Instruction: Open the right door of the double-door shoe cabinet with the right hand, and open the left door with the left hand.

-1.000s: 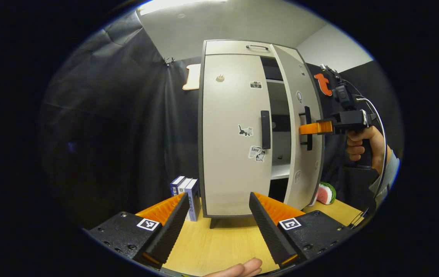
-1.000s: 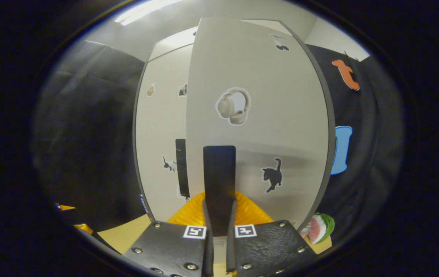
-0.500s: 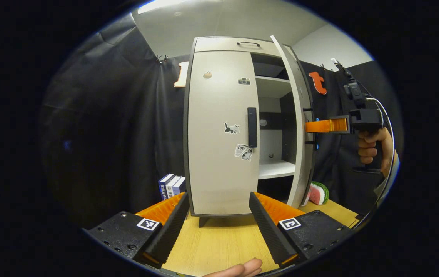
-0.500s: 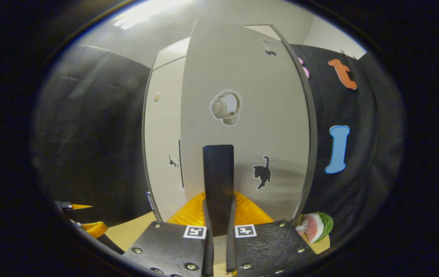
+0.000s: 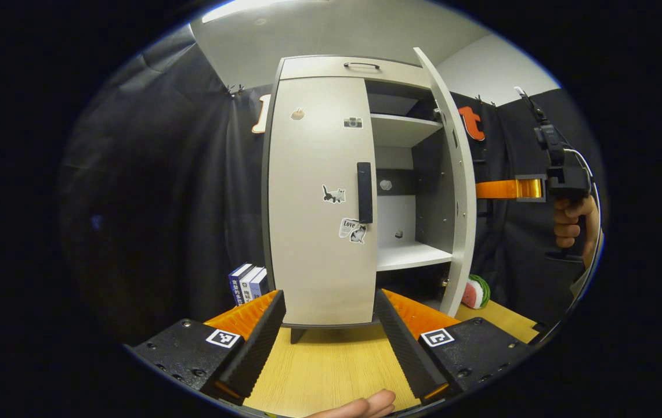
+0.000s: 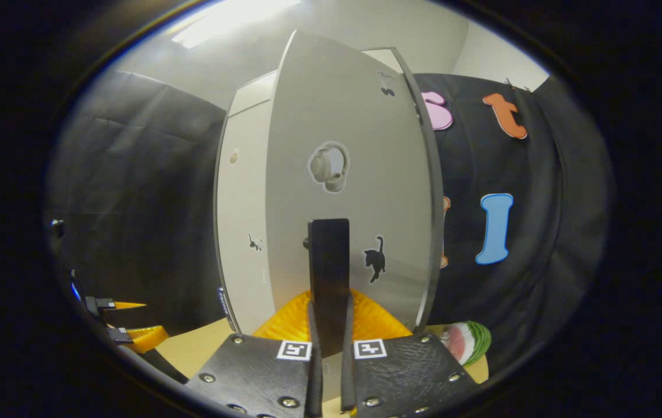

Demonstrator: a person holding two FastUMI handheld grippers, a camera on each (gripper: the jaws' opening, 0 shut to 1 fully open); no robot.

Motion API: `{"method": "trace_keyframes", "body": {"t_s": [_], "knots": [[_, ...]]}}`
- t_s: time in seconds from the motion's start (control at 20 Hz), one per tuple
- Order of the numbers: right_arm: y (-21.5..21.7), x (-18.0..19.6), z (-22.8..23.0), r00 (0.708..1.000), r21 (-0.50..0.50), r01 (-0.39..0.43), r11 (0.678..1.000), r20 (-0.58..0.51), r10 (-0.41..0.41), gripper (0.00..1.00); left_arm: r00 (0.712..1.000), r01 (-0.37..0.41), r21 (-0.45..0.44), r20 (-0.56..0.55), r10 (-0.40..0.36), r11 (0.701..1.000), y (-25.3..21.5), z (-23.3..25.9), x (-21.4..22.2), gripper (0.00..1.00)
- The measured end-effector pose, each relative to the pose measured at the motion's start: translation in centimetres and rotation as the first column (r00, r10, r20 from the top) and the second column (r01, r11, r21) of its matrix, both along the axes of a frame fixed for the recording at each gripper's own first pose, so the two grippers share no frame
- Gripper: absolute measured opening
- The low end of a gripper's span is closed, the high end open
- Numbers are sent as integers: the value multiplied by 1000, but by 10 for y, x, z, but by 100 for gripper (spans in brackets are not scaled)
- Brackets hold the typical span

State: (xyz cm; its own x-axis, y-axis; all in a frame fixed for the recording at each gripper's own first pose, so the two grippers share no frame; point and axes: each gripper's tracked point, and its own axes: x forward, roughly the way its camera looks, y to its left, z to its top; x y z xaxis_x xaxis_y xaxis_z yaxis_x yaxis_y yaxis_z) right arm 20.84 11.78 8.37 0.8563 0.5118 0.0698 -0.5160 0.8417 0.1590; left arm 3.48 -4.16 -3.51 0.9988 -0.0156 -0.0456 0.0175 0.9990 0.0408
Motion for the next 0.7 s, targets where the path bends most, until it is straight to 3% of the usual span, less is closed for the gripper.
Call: {"method": "trace_keyframes", "body": {"t_s": [0.45, 0.7], "knots": [[-39, 2, -4, 997, -25, 76, 997, 7, -76, 11, 1000, 18, -30, 1, -18, 999, -11, -4, 5, 97], [-87, 17, -10, 979, 0, 206, 979, -14, -206, 10, 999, 39, -21, -18, -39, 999, -23, -13, 7, 98]]}}
